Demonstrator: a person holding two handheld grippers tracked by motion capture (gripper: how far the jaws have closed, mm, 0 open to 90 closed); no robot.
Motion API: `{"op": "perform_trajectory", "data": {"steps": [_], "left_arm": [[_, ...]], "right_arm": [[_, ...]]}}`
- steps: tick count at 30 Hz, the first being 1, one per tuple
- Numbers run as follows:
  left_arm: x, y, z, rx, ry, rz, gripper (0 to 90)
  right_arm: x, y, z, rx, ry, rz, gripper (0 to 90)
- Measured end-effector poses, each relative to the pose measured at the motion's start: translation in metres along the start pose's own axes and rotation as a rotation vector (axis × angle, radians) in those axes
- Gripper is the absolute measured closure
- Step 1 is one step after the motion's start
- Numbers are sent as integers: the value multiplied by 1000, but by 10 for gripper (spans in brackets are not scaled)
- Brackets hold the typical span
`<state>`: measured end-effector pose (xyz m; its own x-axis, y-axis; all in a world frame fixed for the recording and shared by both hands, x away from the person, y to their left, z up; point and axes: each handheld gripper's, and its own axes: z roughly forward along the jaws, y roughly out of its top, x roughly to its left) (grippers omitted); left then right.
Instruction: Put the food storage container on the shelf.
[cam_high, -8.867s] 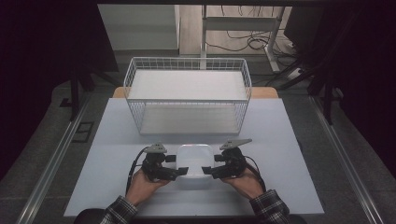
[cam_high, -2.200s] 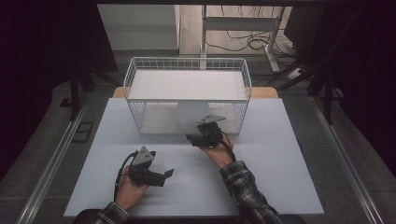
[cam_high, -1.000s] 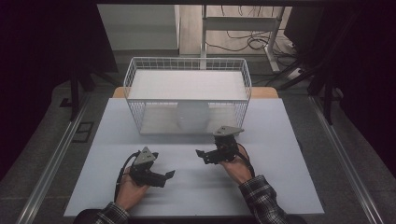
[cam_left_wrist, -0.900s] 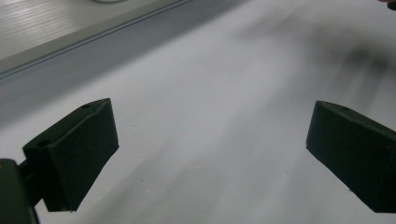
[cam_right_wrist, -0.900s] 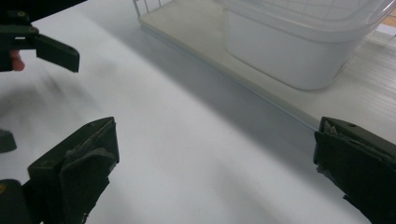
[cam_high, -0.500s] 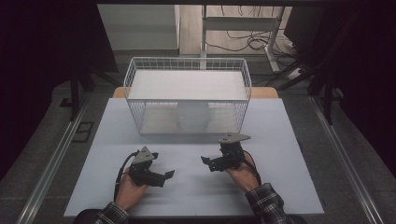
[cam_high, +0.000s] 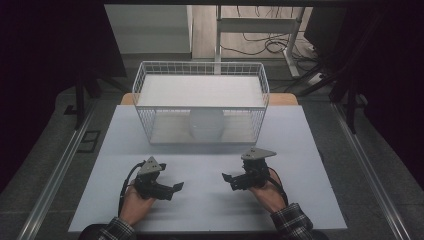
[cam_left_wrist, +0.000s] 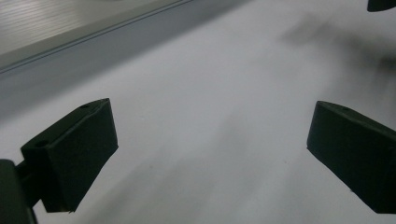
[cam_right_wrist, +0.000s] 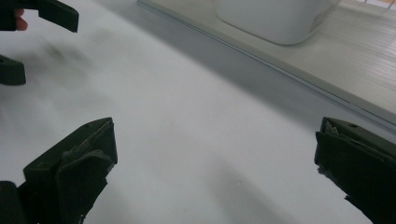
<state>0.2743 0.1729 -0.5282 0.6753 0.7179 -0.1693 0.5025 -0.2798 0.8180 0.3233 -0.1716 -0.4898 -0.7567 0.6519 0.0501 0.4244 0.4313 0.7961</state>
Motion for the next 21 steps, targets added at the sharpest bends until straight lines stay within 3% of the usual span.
{"op": "perform_trajectory", "data": {"steps": [13, 21], "left_arm": [[1, -7, -23, 1, 71, 20, 13], [4, -14, -37, -1, 102, 9, 13]], "right_arm": [[-6, -16, -26, -5, -23, 20, 0], [-12, -28, -47, -25, -54, 42, 0]]}}
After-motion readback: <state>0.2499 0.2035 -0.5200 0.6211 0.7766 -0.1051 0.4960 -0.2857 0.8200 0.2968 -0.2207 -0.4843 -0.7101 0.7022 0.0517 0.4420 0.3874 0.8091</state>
